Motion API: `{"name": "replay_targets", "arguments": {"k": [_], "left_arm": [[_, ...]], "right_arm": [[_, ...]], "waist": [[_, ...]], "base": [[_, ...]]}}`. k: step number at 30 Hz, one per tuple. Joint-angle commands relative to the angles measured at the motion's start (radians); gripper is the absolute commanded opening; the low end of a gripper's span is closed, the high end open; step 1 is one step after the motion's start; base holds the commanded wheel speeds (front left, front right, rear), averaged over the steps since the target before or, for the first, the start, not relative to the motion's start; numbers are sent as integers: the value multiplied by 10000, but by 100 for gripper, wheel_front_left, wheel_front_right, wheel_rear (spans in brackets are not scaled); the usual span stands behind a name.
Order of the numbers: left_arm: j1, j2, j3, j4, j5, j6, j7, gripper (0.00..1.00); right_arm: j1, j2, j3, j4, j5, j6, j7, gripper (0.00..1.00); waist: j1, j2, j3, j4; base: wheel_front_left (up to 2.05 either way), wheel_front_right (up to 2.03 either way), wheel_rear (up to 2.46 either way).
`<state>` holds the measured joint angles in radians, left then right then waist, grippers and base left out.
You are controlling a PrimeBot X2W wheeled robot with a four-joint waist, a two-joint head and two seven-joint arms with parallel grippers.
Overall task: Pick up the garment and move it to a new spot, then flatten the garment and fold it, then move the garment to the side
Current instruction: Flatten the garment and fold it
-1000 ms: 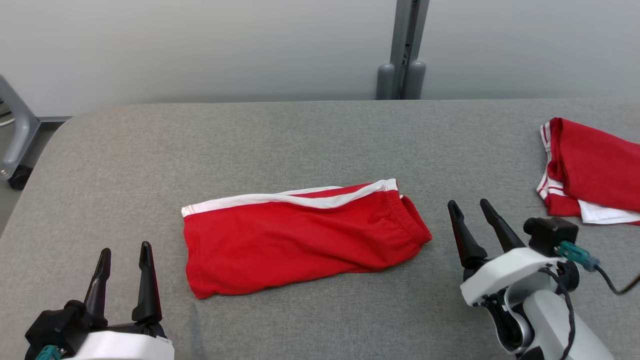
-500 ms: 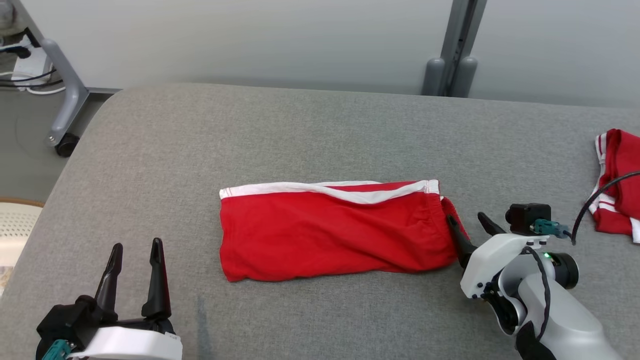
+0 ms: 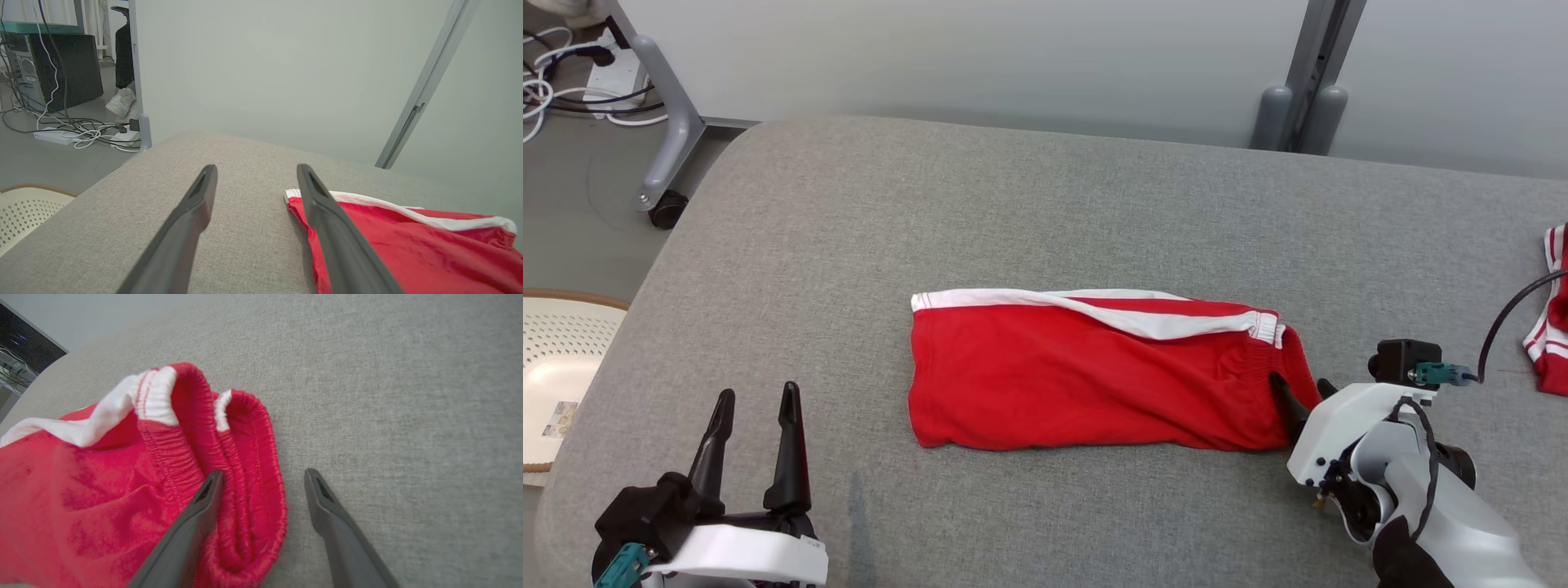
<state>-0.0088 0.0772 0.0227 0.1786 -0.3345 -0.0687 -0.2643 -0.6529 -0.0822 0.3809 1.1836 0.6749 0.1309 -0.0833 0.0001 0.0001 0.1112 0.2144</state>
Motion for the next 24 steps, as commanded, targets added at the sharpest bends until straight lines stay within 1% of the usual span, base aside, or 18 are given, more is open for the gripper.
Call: {"name": "replay_targets", "arguments": {"k": [1,3,4,5,7,11,15,18,24], "left_arm": [[-191,-5,65,43,95,-61,4,100],[-198,-22,98,86,130,-82,4,100],[-196,-27,124,109,139,-98,4,100],[-195,-37,142,129,153,-117,6,100],[-202,-57,182,166,153,-130,4,100],[-182,-78,260,211,191,-173,6,100],[-111,-93,319,233,256,-211,6,100],[-40,-102,343,202,279,-256,6,100],[89,-115,367,216,368,-271,6,100]], "right_arm": [[38,-20,86,110,65,-1,146,100],[149,23,261,2,198,-1,273,100],[183,19,323,-49,258,-1,283,34],[193,-4,383,-105,312,-1,225,0],[202,-11,540,-222,395,-1,208,0],[119,-87,716,-499,609,-1,-195,0],[93,-242,708,-790,1106,-1,-397,0],[230,-593,622,-991,1551,-1,-314,0],[493,-1509,598,-1319,2200,-1,244,0]], "waist": [[-1,-1,-11,47],[-1,-1,-42,87],[-1,-1,-55,98],[-1,-1,-68,102],[-1,-1,-99,105],[-1,-1,-186,59],[-1,-1,-293,-48],[-1,-1,-380,-172],[-1,-1,-554,-454]], "base": [[0,0,0],[0,0,0],[0,0,0],[0,0,0],[0,0,0],[0,0,0],[0,0,0],[0,0,0],[0,0,0]]}}
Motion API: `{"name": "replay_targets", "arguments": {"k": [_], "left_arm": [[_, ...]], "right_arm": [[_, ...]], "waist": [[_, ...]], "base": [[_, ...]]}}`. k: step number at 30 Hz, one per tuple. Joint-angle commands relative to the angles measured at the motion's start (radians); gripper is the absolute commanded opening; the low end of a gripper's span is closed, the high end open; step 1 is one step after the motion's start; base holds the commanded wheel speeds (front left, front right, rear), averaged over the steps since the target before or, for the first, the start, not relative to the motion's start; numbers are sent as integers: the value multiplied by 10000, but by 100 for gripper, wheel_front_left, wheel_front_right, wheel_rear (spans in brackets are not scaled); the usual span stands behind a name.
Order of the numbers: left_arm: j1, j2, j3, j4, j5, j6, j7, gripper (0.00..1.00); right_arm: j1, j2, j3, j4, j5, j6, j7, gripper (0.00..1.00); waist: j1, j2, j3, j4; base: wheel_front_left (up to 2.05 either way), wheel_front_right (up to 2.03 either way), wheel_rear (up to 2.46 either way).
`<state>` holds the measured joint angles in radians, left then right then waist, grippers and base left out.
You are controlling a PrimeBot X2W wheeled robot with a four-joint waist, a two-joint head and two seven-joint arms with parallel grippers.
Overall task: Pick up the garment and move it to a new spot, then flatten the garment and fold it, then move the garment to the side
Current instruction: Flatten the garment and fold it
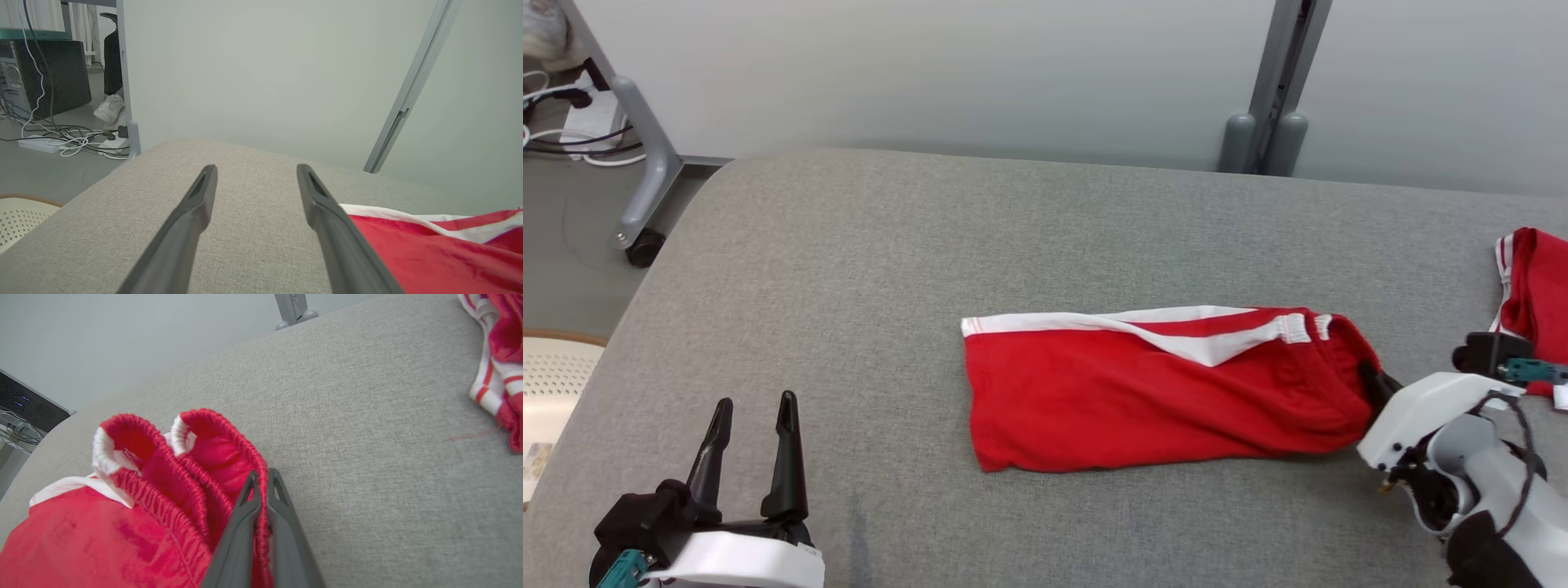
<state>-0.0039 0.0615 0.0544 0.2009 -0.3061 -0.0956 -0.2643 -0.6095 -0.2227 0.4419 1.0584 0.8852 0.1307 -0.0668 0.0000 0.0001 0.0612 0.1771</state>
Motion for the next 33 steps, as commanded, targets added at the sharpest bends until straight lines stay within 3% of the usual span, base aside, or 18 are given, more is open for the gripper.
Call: {"name": "replay_targets", "arguments": {"k": [1,4,9,16,20,27,33], "left_arm": [[57,40,51,1,94,-18,6,100],[84,35,55,12,86,-52,6,100],[149,21,26,51,109,-69,6,100],[120,-11,-104,245,54,-88,6,100],[106,-24,-122,329,-8,-101,6,100],[-85,-49,-190,422,-31,-103,4,100],[-235,-69,-240,562,-118,-131,6,100]], "right_arm": [[109,-273,-51,-135,221,1,181,0],[255,-559,-172,-509,662,1,546,0],[625,-397,-451,-1921,1972,3,1378,0],[1288,299,-655,-3937,3708,3,2419,0],[1301,695,-821,-4433,4212,3,2487,0],[746,1422,-708,-4424,4435,3,2256,0],[286,1672,145,-3520,4052,3,2098,0]], "waist": [[0,-1,-72,-123],[0,-1,-112,-247],[0,-1,-188,-384],[0,-1,-388,-272],[0,-1,-380,-87],[0,-1,-140,615],[0,-1,31,1182]], "base": [[0,0,0],[0,0,0],[0,0,0],[0,0,0],[0,0,0],[0,0,0],[0,0,0]]}}
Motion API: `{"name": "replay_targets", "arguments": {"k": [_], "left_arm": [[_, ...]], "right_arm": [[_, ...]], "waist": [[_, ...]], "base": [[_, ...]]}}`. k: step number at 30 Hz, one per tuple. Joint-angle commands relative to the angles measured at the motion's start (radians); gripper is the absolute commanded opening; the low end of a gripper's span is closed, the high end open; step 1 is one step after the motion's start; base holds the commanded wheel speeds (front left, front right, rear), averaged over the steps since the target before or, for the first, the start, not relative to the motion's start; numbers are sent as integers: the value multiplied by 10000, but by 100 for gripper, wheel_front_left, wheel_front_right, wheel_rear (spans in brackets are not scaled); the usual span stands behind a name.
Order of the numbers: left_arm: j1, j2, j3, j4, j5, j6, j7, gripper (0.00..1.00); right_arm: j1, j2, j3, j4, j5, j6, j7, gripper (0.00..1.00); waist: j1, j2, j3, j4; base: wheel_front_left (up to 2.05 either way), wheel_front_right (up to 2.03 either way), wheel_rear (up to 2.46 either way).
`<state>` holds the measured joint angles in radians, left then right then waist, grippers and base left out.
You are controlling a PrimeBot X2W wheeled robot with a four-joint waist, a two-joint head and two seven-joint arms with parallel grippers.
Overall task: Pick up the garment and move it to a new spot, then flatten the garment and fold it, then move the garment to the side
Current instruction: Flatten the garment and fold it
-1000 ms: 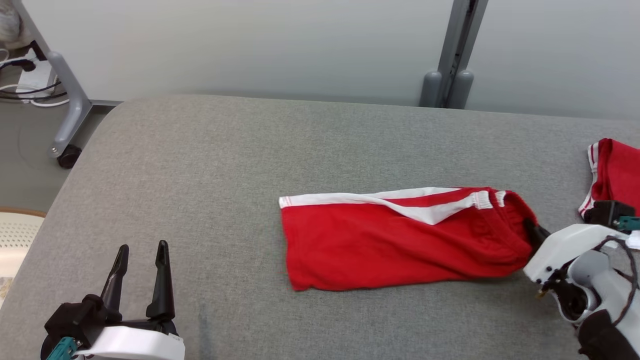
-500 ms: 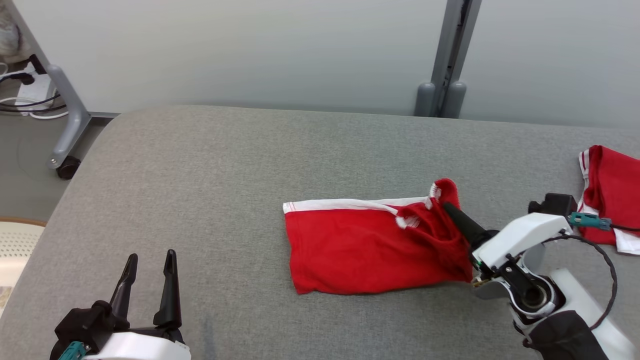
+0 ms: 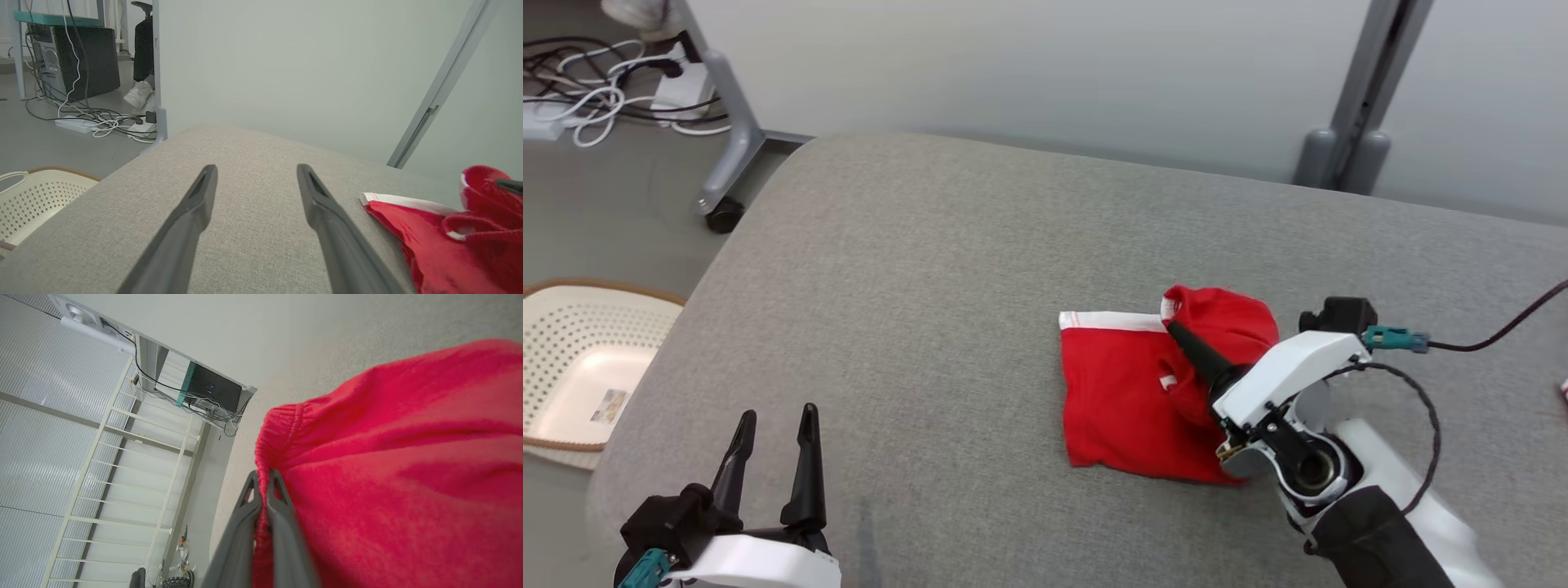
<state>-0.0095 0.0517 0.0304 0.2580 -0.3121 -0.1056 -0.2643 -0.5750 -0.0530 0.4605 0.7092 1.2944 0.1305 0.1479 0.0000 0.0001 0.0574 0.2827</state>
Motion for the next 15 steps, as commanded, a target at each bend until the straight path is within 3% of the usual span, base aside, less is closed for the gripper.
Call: {"name": "replay_targets", "arguments": {"k": [1,15], "left_arm": [[-212,29,10,14,-71,-45,6,100],[-515,10,-99,226,-10,-123,6,100]], "right_arm": [[-124,-17,130,137,-89,5,-117,0],[-1142,2,3723,913,2170,5,-1804,0]], "waist": [[0,-1,93,197],[0,-1,377,501]], "base": [[0,0,0],[0,0,0]]}}
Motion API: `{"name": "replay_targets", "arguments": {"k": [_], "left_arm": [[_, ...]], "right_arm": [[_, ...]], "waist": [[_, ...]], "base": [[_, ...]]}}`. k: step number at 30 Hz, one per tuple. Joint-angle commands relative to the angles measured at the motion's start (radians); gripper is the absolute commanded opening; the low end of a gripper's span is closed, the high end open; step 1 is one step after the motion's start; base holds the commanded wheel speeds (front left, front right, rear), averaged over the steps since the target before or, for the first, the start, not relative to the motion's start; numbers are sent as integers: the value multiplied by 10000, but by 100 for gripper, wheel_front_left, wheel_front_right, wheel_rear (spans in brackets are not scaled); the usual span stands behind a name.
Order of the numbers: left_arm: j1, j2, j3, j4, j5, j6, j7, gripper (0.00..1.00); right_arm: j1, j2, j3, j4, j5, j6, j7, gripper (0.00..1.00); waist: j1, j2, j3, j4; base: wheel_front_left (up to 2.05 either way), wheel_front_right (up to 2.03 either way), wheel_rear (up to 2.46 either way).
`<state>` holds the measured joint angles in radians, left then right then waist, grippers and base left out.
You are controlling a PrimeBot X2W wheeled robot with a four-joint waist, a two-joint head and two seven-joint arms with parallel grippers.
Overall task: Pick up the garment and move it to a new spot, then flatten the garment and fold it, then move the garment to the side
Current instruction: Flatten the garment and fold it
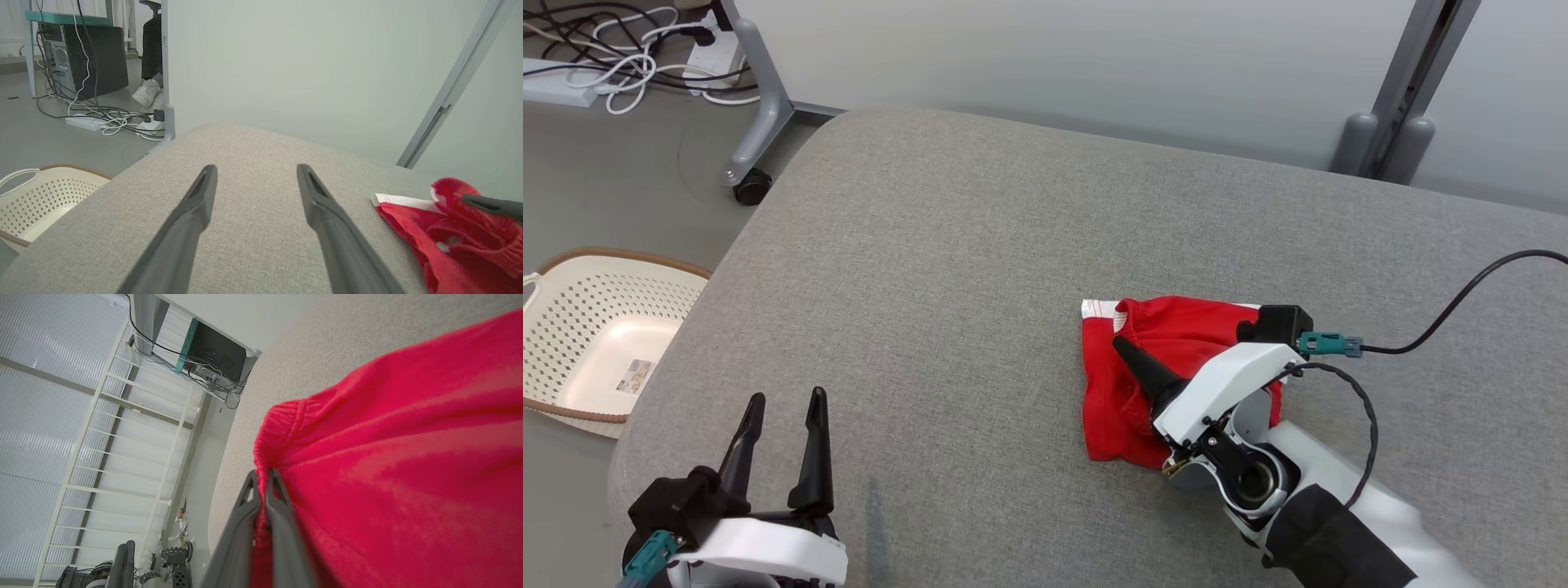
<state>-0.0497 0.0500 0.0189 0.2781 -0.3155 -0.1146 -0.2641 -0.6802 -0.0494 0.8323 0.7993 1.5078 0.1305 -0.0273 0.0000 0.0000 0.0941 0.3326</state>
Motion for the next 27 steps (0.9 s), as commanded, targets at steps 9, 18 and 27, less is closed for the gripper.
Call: {"name": "replay_targets", "arguments": {"k": [9,18,27], "left_arm": [[-224,28,33,137,150,-47,4,100],[17,142,272,158,256,-37,4,100],[559,166,428,-27,288,83,4,100]], "right_arm": [[-546,-41,1747,198,1440,5,-697,100],[-953,-37,2663,-223,1899,5,-971,100],[-653,-1234,2373,-1761,1384,5,-1839,100]], "waist": [[0,0,-66,-180],[0,0,-512,-867],[0,0,-1175,-1768]], "base": [[0,0,0],[0,0,0],[0,0,0]]}}
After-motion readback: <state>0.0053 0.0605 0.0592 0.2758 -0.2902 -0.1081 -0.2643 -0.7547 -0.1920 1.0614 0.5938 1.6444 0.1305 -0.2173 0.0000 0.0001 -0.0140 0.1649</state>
